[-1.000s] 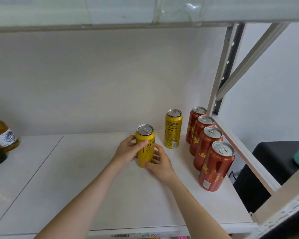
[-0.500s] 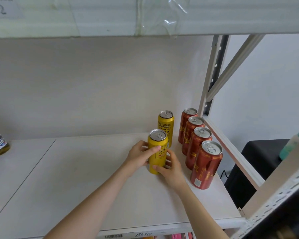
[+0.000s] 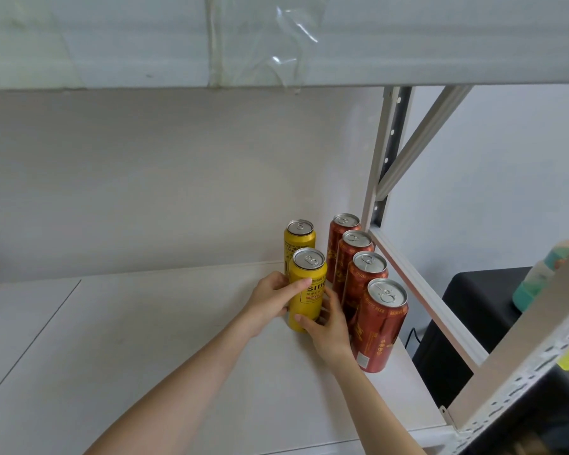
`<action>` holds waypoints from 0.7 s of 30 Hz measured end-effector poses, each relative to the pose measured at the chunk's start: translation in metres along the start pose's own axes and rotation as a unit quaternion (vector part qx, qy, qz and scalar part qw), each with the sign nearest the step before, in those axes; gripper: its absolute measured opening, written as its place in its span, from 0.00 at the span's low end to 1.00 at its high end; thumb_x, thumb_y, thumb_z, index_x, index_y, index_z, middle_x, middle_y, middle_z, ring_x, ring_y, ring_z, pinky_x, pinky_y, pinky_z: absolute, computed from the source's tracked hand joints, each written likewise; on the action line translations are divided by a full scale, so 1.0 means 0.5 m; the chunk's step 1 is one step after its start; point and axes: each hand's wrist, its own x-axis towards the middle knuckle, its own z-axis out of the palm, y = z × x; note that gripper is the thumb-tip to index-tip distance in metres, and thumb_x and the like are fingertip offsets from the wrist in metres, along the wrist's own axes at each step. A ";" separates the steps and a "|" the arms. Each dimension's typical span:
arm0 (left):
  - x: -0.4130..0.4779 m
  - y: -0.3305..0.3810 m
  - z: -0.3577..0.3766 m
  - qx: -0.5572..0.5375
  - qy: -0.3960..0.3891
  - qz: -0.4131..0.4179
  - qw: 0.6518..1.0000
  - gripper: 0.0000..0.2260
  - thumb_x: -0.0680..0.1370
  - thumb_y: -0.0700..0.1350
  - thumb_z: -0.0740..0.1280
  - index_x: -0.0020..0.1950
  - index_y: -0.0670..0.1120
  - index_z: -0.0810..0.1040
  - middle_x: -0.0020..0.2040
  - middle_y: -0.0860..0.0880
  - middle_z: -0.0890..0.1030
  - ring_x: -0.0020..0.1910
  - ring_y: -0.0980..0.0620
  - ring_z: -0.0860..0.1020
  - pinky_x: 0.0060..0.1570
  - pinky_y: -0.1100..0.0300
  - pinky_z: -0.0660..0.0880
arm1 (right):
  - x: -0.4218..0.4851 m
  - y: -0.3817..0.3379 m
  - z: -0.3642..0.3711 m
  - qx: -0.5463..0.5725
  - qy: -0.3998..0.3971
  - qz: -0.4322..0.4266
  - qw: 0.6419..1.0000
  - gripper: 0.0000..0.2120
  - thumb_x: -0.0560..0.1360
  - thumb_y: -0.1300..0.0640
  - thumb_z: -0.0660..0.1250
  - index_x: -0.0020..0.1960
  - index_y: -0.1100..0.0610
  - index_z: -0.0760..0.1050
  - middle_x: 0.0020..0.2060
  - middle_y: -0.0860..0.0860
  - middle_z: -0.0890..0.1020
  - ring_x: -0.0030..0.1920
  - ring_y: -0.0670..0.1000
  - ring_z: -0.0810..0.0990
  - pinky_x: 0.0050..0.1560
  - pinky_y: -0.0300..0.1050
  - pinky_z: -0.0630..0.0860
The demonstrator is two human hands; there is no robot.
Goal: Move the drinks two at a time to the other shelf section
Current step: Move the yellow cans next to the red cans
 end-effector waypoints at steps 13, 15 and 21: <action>0.046 0.009 -0.004 -0.008 -0.006 -0.014 1.000 0.37 0.57 0.67 0.75 0.55 0.43 0.78 0.52 0.48 0.85 0.52 0.52 0.84 0.56 0.46 0.80 | 0.047 0.012 0.002 -0.004 0.000 -0.006 1.000 0.33 0.69 0.67 0.74 0.63 0.40 0.67 0.61 0.48 0.78 0.60 0.46 0.77 0.58 0.47 0.78; 0.051 0.009 -0.006 -0.010 -0.008 -0.015 1.000 0.36 0.57 0.67 0.75 0.55 0.44 0.78 0.52 0.48 0.85 0.53 0.52 0.83 0.57 0.46 0.80 | 0.052 0.013 0.005 -0.009 0.001 -0.004 1.000 0.33 0.69 0.66 0.75 0.64 0.41 0.67 0.62 0.48 0.77 0.61 0.47 0.77 0.60 0.50 0.78; 0.060 0.006 -0.010 -0.014 -0.013 -0.019 1.000 0.35 0.57 0.67 0.75 0.54 0.44 0.78 0.52 0.48 0.85 0.53 0.51 0.83 0.57 0.46 0.79 | 0.056 0.015 0.008 -0.017 0.001 0.005 1.000 0.34 0.69 0.67 0.74 0.68 0.46 0.66 0.63 0.48 0.76 0.62 0.47 0.76 0.62 0.52 0.77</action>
